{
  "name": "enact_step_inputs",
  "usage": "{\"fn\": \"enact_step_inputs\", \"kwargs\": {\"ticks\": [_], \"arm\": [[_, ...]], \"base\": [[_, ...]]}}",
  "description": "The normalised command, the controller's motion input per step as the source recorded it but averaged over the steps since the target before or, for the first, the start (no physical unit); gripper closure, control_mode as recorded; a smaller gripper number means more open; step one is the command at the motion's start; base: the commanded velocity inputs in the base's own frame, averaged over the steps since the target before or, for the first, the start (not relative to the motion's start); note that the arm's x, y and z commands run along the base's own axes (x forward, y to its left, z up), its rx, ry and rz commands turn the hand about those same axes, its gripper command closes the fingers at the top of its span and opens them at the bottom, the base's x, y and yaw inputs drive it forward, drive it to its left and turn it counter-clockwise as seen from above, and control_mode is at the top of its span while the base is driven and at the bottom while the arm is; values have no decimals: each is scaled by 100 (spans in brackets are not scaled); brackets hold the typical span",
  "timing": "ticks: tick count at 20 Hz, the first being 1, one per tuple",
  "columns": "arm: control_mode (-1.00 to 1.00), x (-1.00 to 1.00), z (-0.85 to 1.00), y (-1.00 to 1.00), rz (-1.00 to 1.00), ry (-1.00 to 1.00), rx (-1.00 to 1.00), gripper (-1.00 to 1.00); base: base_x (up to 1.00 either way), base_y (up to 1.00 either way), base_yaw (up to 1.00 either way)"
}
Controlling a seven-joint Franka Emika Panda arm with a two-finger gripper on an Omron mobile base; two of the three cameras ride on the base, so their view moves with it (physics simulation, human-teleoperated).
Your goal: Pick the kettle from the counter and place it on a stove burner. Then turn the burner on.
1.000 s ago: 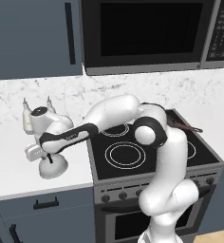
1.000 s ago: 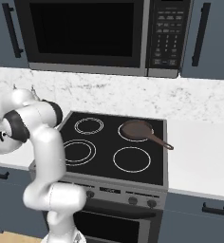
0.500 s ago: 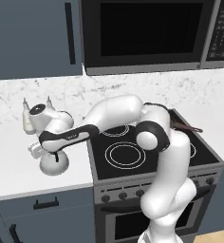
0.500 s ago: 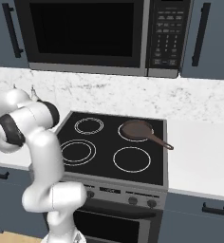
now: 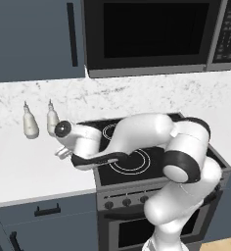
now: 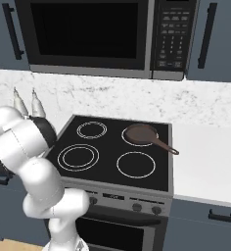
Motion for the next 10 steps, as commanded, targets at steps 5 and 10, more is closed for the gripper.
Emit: {"fn": "enact_step_inputs", "kwargs": {"ticks": [5,10], "arm": [[-100,68,26,-100,-13,-1,12,100],[-100,64,7,-100,-5,16,19,100]], "base": [[0,0,0],[0,0,0]]}}
